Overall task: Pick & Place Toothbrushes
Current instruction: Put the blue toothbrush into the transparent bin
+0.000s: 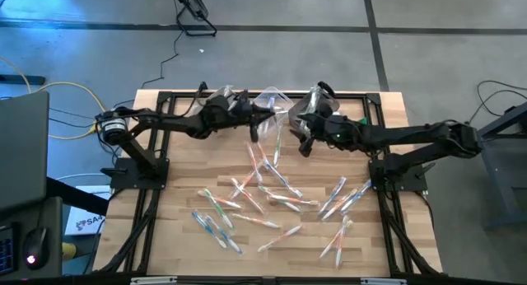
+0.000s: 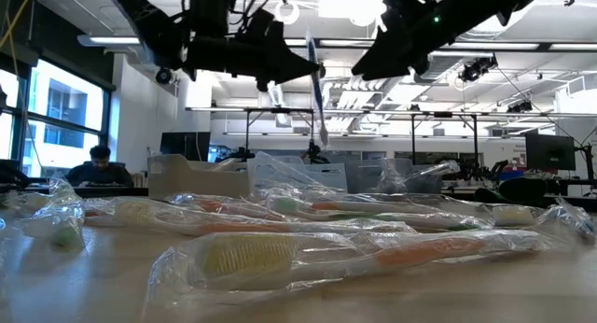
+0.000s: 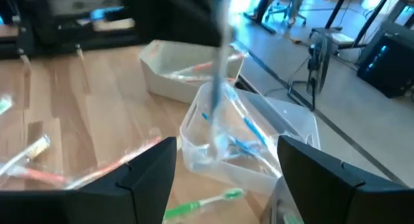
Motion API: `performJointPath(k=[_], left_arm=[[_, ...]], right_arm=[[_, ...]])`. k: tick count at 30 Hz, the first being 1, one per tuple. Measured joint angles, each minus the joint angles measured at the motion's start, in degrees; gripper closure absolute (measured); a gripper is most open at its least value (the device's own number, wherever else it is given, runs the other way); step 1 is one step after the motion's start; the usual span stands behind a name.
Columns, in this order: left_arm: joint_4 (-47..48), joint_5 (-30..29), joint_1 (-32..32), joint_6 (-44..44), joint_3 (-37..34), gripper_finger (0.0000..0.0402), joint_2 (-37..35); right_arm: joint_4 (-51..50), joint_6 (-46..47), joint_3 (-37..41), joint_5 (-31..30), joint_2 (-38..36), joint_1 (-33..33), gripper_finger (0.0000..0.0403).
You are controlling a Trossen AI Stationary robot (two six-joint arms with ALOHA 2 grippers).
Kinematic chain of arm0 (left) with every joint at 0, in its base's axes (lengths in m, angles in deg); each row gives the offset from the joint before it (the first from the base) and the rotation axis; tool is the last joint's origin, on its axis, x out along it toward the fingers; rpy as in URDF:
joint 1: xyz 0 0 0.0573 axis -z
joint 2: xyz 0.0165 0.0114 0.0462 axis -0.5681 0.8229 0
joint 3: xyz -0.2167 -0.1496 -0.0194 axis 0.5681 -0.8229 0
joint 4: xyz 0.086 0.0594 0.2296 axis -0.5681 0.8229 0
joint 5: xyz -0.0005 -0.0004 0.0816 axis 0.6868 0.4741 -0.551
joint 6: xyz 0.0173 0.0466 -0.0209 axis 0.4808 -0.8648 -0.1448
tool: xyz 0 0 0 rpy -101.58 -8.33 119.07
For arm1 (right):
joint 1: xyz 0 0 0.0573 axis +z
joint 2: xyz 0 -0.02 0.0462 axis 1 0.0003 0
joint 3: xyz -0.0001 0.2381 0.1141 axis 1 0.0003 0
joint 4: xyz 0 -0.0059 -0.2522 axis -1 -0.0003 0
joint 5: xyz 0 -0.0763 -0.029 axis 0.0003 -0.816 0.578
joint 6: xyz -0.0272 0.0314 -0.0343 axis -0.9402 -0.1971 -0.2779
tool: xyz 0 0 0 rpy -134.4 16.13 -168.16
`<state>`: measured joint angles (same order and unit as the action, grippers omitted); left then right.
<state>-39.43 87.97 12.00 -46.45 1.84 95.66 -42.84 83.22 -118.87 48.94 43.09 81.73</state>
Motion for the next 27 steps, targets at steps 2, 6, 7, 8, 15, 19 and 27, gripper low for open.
performJointPath(k=[2,6,7,8,15,19,27], left_arm=[[6.6,-0.1,-1.7,0.2,2.8,0.0389,0.0],[21.8,-0.2,-4.6,0.3,9.4,0.0389,0.0],[25.9,-0.2,-5.2,0.2,11.2,0.0389,0.0],[29.5,-0.3,-5.8,0.2,12.7,0.0389,0.0],[37.7,-5.1,-8.5,0.3,16.5,0.0389,0.2],[38.2,-4.7,-8.9,3.1,16.5,0.0389,2.2],[38.6,-2.7,-8.9,9.1,16.4,0.0389,7.3]], right_arm=[[-0.1,0.0,0.0,0.0,0.8,0.0,0.0144],[-1.2,1.6,0.0,0.1,2.6,0.0,0.0144],[-1.2,1.9,0.0,0.1,3.0,0.0,0.0144],[-1.2,2.0,0.0,0.1,3.3,0.0,0.0144],[-1.2,2.1,0.0,0.1,5.7,0.0,0.0144],[-1.5,3.1,0.0,0.1,5.8,0.0,0.0144],[-1.5,3.0,0.0,0.1,5.8,0.0,0.0144]])
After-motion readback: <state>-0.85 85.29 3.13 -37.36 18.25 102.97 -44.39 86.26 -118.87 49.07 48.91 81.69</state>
